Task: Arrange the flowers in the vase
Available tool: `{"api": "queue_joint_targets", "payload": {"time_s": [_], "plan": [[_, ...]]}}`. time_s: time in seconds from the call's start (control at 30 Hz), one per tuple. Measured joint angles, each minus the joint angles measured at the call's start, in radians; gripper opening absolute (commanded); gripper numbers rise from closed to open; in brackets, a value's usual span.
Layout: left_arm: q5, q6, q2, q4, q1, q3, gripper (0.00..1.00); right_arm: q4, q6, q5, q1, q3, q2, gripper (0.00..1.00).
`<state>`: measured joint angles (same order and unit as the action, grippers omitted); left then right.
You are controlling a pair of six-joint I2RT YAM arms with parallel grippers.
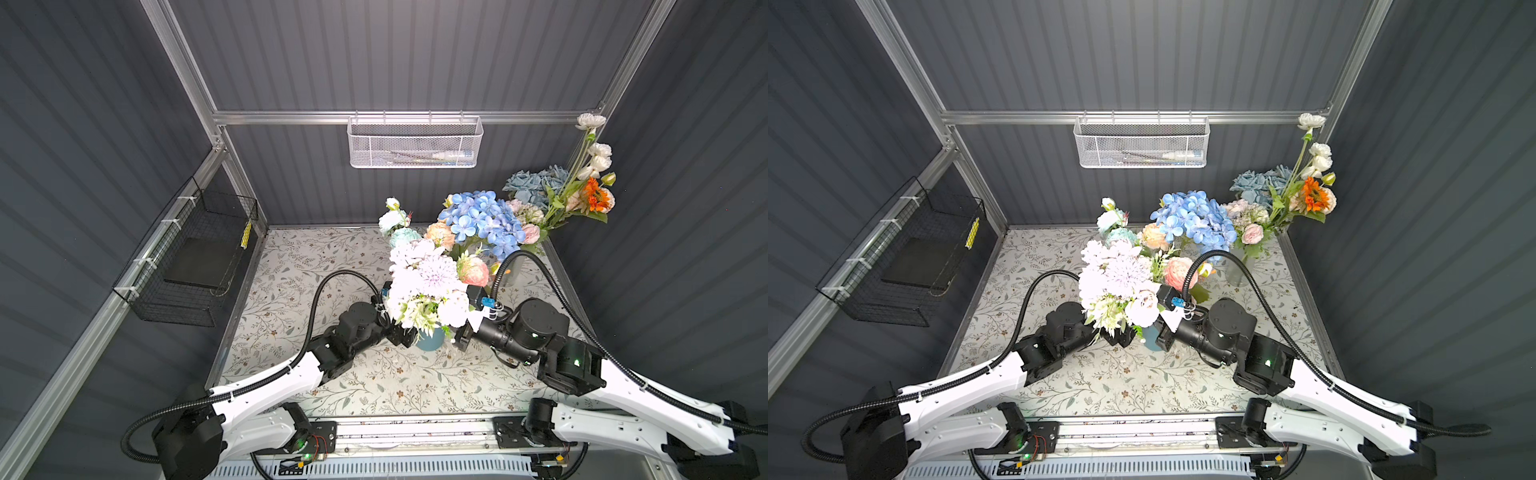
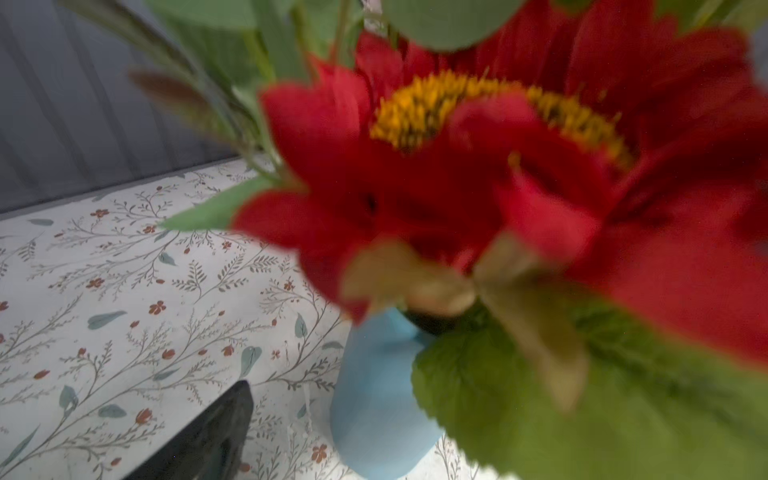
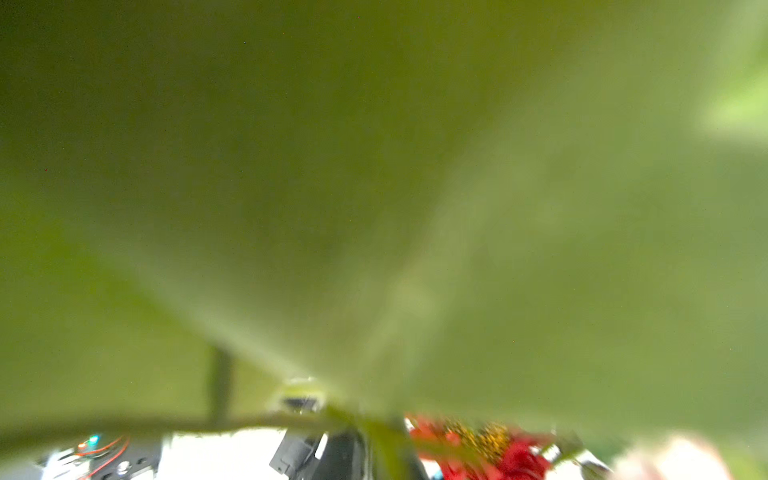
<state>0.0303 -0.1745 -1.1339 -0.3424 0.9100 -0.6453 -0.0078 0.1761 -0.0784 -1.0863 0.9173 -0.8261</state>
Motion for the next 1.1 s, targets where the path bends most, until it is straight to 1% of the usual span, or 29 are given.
{"api": "queue_joint_targets", "payload": {"time_s": [0.3,0.53,0.73,0.9,1.1], "plan": [[0.095,0.053,-0.071,-0.122,0.0,-0.067,1.0,0.111,0.092,-0.068,0.0,-0.072,0.0,0.0],[0.148,0.087,-0.084,-0.154,0.0,-0.071,1.0,0.217,0.172,-0.108,0.0,-0.099,-0.027,0.0],[0.18,0.1,-0.084,-0.173,0.0,-0.071,1.0,0.318,0.233,-0.121,0.0,-0.168,-0.056,0.0],[0.192,0.111,-0.084,-0.176,0.0,-0.071,1.0,0.401,0.256,-0.128,-0.002,-0.232,-0.06,0.0],[0.204,0.124,-0.082,-0.176,-0.002,-0.071,1.0,0.446,0.259,-0.138,-0.002,-0.272,-0.05,0.0]]}}
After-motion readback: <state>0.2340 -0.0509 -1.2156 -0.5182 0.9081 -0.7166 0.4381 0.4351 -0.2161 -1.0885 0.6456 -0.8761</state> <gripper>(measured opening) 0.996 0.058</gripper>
